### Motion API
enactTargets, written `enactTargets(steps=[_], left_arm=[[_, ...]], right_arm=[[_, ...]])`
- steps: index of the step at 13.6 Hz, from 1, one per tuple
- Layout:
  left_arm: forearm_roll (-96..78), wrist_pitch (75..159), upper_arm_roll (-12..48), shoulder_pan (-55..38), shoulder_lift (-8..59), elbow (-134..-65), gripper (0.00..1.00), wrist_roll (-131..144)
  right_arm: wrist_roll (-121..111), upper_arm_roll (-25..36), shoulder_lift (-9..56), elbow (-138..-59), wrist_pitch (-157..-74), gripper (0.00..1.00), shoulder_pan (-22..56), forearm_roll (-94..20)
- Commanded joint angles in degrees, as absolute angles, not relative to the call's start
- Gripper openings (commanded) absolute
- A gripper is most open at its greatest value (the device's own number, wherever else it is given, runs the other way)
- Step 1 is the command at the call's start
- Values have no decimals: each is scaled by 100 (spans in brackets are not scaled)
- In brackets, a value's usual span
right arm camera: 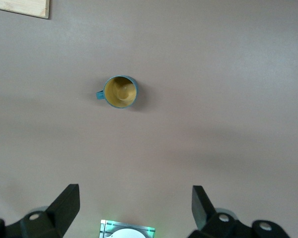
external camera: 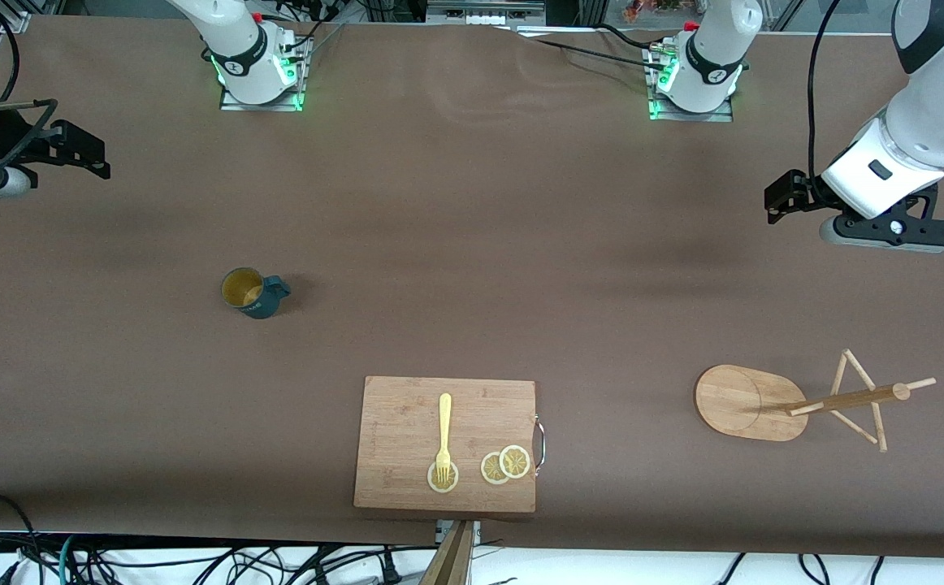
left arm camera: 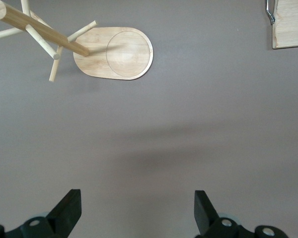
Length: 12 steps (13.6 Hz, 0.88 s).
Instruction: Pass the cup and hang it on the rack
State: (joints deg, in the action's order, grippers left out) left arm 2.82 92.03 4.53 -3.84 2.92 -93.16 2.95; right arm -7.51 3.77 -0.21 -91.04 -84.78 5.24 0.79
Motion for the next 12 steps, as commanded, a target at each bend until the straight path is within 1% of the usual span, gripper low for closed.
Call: enactTargets(steps=[1,8,10,12], left_arm=[[229,9079,439,-413,404,-9088,100,325],[264,9079,439,-422,404,-9088,100,325],[264,9079,439,-422,404,-9088,100,325],[264,9079,439,-422,404,-9088,100,325]], right_arm=[[-695,237,44,-8947,-8263,100,395,184],[-756,246,79,-8991,-8200,100,378,211],[-756,246,62,-9192,-8261,100,378,211],[-747,237,-26,-9630,-8620,100,387,220]])
